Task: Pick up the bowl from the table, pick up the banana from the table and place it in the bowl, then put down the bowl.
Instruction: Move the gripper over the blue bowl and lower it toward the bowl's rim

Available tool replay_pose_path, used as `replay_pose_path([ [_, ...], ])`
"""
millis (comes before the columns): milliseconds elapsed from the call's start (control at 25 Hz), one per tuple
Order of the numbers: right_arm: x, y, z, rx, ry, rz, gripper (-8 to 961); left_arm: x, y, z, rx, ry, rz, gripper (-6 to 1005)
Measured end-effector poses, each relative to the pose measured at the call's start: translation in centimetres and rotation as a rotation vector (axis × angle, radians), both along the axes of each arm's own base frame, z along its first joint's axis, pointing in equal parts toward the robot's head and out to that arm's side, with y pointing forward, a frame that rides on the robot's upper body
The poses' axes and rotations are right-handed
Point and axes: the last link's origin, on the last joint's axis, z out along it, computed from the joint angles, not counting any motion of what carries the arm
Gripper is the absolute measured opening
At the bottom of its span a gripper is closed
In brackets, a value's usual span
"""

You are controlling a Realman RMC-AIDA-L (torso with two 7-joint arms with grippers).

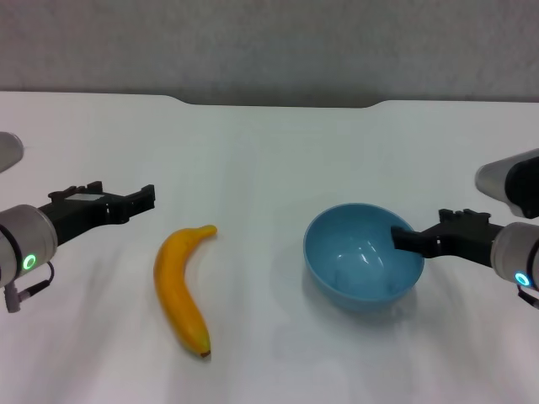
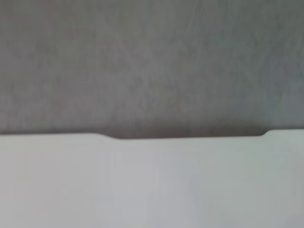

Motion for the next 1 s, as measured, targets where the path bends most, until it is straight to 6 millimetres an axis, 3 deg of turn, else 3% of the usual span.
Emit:
replay_pose_path([
  [440, 0.9, 0.7, -0.1, -0.033, -0.012, -0.050, 906, -2.3, 1.0, 0.6, -0.096, 0.126, 0.154, 898],
  [1000, 1.7, 1.1, -1.0, -0.059, -0.022, -0.092, 906, -2.4, 1.0, 0.2, -0.110, 0.150, 0.178, 899],
])
